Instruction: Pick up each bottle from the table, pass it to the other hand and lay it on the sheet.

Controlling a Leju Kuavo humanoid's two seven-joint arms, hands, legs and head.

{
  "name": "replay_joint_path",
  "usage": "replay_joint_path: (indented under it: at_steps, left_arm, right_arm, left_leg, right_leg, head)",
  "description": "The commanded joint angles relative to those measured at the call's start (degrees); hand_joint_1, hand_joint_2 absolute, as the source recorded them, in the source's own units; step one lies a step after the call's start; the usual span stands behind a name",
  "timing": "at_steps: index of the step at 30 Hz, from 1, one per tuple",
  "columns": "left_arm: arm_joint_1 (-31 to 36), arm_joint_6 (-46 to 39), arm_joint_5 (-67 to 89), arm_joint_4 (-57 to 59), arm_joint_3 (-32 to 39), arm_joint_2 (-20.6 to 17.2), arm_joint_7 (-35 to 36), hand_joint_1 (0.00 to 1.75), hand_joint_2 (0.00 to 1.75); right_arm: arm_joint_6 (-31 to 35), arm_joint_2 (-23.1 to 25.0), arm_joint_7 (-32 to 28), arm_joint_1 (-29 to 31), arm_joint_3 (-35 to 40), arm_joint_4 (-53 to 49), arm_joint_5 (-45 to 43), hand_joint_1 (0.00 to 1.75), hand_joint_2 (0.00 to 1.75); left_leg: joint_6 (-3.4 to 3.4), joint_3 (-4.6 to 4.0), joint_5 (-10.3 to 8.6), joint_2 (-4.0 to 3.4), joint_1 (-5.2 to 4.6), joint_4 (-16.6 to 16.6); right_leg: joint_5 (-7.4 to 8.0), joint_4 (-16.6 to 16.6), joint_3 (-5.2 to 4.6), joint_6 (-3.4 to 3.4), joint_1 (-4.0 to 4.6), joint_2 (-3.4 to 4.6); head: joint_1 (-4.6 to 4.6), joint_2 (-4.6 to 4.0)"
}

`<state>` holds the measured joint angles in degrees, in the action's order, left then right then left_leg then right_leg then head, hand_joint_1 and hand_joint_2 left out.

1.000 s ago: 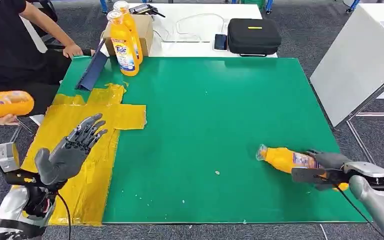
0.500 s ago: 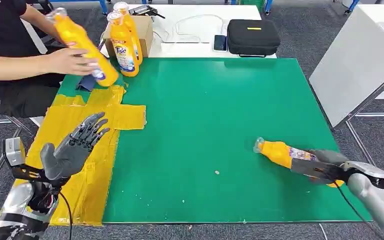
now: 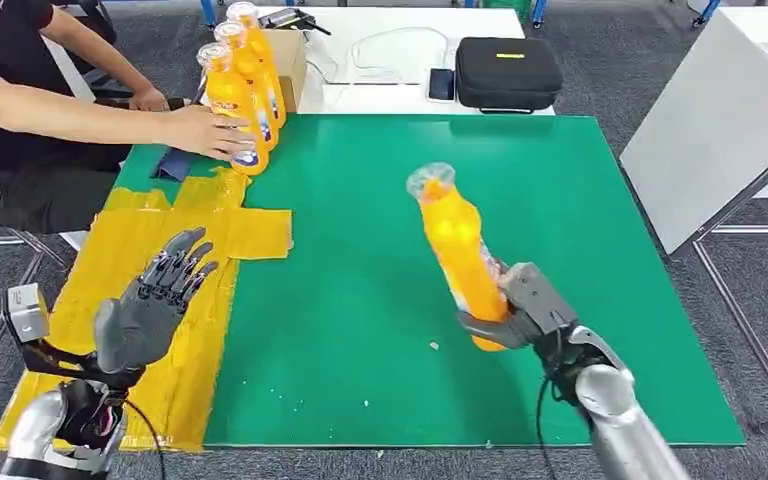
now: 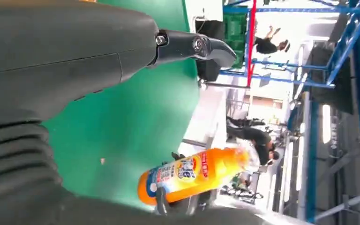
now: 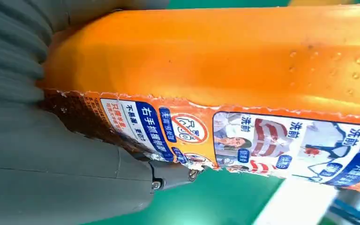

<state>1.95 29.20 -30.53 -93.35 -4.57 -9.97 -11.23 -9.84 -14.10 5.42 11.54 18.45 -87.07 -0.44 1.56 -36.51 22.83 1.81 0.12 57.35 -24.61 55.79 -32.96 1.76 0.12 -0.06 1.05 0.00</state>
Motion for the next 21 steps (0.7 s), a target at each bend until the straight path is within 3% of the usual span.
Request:
replay_joint_path:
  at_steps: [1, 8, 14, 21]
  left_arm:
    - [0.3, -0.5, -0.3, -0.5, -0.7, 1.2, 0.4, 0.0, 1.75]
    - [2.2, -9.8, 6.0, -6.0, -4.4, 6.6, -0.3, 0.0, 1.75]
    - [2.6, -13.6, 3.0, -9.7, -8.1, 7.2, -0.1, 0.0, 1.75]
    - [2.8, -13.3, -2.2, -10.5, -9.4, 6.3, 1.5, 0.0, 1.75]
  right_arm:
    - [0.7, 2.8, 0.1, 0.7, 0.4, -2.2, -0.7, 1.75, 1.75]
    - [3.2, 11.8, 0.6, 7.7, 11.7, 2.4, 3.2, 1.75, 1.75]
    - [4.6, 15.6, 0.0, 14.8, 20.7, 12.3, 2.6, 1.75, 1.75]
    - [4.6, 18.2, 0.1, 19.4, 28.2, 15.1, 6.9, 1.75, 1.75]
  left_leg:
    - [-0.04, 0.15, 0.06, -0.1, -0.03, 0.0]
    - [-0.13, 0.24, 0.17, -0.41, -0.04, 0.1]
    - [-0.13, 0.19, 0.16, -0.72, 0.0, 0.1]
    - [-0.08, 0.1, 0.09, -0.55, 0.0, 0.1]
  right_leg:
    - [-0.05, 0.0, 0.17, 0.02, -0.02, 0.03]
    - [-0.08, 0.1, 0.22, -0.02, -0.02, 0.26]
    - [0.02, 0.1, 0.09, -0.01, 0.03, 0.54]
    - [0.0, 0.1, 0.02, 0.0, 0.01, 0.35]
  head:
    - [0.0, 0.0]
    - [0.0, 0.0]
    - [-0.02, 0.0]
    - [-0.02, 0.0]
